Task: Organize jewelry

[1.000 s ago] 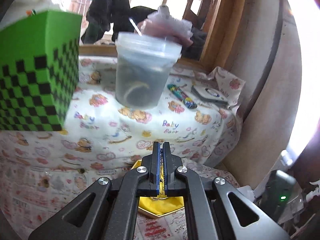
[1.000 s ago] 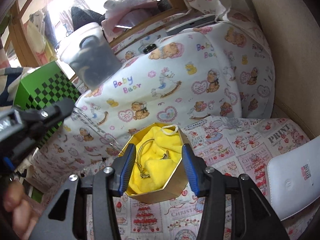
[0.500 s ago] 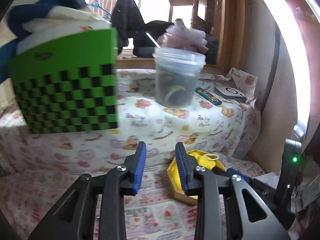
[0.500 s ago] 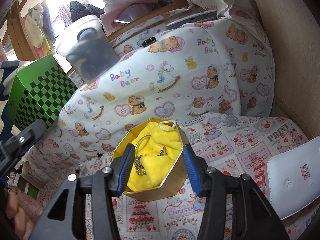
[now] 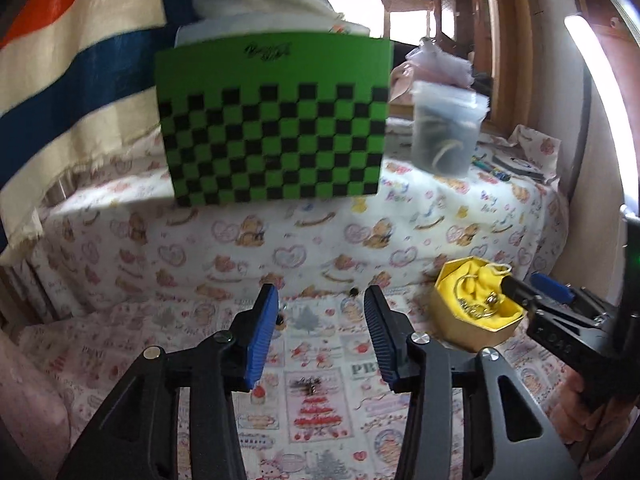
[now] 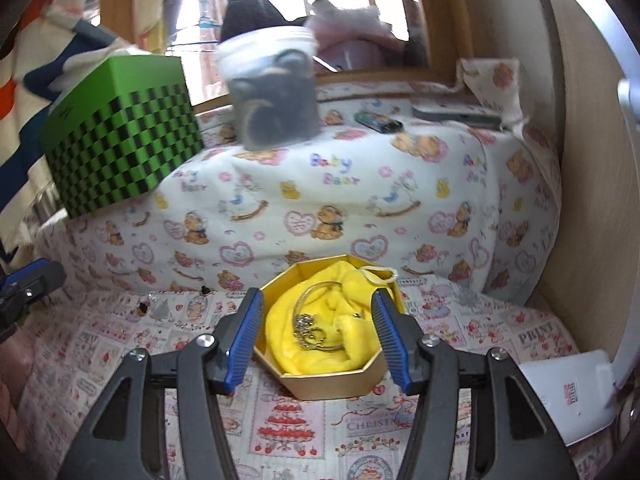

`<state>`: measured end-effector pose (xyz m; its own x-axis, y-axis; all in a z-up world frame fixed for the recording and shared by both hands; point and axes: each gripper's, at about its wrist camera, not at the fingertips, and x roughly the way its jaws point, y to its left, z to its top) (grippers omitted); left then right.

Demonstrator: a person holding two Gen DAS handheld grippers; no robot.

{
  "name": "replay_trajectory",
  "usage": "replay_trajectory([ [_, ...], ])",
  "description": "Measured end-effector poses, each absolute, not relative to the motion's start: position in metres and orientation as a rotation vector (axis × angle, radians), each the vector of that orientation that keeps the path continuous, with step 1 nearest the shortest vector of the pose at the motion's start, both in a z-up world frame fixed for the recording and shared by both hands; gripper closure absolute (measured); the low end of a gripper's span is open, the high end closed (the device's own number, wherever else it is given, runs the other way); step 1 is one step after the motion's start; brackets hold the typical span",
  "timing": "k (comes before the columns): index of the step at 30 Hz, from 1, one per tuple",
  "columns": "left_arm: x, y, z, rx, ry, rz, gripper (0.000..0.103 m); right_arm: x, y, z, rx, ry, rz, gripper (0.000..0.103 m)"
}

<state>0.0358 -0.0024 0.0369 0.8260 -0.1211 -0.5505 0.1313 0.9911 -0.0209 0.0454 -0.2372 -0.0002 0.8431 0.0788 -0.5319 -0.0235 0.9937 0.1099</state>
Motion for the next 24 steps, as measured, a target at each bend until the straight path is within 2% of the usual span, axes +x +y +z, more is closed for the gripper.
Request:
replay_trajectory([
  [7,0.056,0.014,-0.006,-0.01,0.713,-0.145,0.056,0.044,-0.224,-0.005,0.045,0.573,0.071,0.047],
  [13,0.066,0.044,-0.014,-0.209,0.815,-0.216,0.057,0.045,-0.223,-0.007,0.045,0.58,0.069,0.041],
  [14,0.068,0.045,-0.016,-0.207,0.822,-0.212,0.058,0.045,-0.224,-0.007,0.053,0.583,0.071,0.041],
  [17,0.073,0.039,-0.022,-0.154,0.843,-0.211,0.076,0.045,-0.225,-0.007,0.08,0.582,0.053,0.036],
  [24,0.083,0.029,-0.043,-0.165,0.916,-0.285,0.076,0.046,-0.227,-0.006,0.085,0.585,0.038,0.035],
])
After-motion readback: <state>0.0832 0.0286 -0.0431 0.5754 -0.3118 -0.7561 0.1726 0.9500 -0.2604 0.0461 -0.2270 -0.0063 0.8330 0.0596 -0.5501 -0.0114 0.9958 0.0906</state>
